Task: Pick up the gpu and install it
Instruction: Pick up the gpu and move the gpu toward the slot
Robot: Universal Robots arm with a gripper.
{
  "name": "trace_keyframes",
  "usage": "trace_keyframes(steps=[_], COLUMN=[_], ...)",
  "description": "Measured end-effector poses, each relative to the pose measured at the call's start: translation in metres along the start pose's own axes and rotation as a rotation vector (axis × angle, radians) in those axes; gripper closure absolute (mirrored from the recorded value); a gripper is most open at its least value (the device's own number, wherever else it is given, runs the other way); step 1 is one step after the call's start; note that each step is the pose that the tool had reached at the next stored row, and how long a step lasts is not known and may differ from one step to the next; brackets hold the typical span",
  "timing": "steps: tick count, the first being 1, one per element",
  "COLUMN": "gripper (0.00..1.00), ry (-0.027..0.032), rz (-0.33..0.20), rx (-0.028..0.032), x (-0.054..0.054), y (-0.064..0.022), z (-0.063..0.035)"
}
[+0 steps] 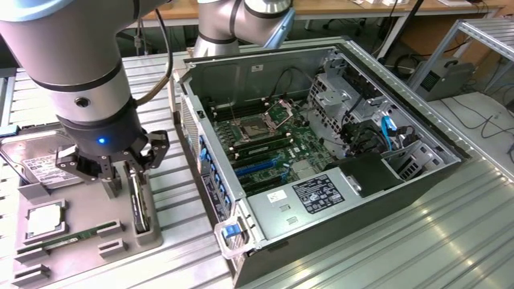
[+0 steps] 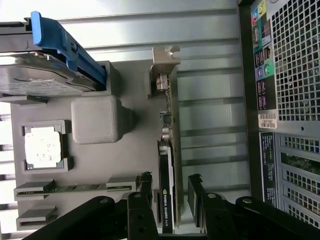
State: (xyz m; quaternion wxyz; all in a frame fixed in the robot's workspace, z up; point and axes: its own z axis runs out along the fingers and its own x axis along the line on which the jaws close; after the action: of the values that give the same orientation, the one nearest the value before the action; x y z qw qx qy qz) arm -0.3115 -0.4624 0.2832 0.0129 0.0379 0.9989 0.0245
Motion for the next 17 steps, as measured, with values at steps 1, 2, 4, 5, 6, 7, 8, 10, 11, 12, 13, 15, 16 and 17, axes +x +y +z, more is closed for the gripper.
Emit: trace_keyframes(steps=[1, 2, 4, 5, 6, 7, 8, 10, 11, 12, 13, 15, 16, 17], gripper=[0.58, 0.58, 0.58, 0.58, 0.58, 0.58, 0.58, 0.58, 0.58, 0.58, 0.58, 0.58, 0.58, 0.58], ry=[0.0, 0.0001, 0.0, 0.0, -0.0001, -0.0001, -0.0002, -0.0004, -0.0004, -0.0004, -0.0005, -0.0006, -0.0007, -0.0007], rz=[0.0, 0.0, 0.0, 0.0, 0.0, 0.0, 0.0, 0.0, 0.0, 0.0, 0.0, 0.0, 0.0, 0.0], rx=[0.0, 0.0001, 0.001, 0.0018, 0.0024, 0.0032, 0.0039, 0.0054, 0.0063, 0.0071, 0.0079, 0.0093, 0.01, 0.0105], x=[0.0, 0.0, 0.0, 0.0, 0.0, 0.0, 0.0, -0.001, -0.001, -0.001, -0.001, 0.0, 0.0, 0.0], y=[-0.0001, -0.0001, -0.0002, -0.0002, -0.0003, -0.0003, -0.0004, -0.0005, -0.0006, -0.0007, -0.0008, -0.0009, -0.0011, -0.0011], z=[0.0013, 0.002, 0.0034, 0.0048, 0.006, 0.0073, 0.0084, 0.0115, 0.013, 0.0146, 0.0161, 0.0196, 0.0221, 0.0237])
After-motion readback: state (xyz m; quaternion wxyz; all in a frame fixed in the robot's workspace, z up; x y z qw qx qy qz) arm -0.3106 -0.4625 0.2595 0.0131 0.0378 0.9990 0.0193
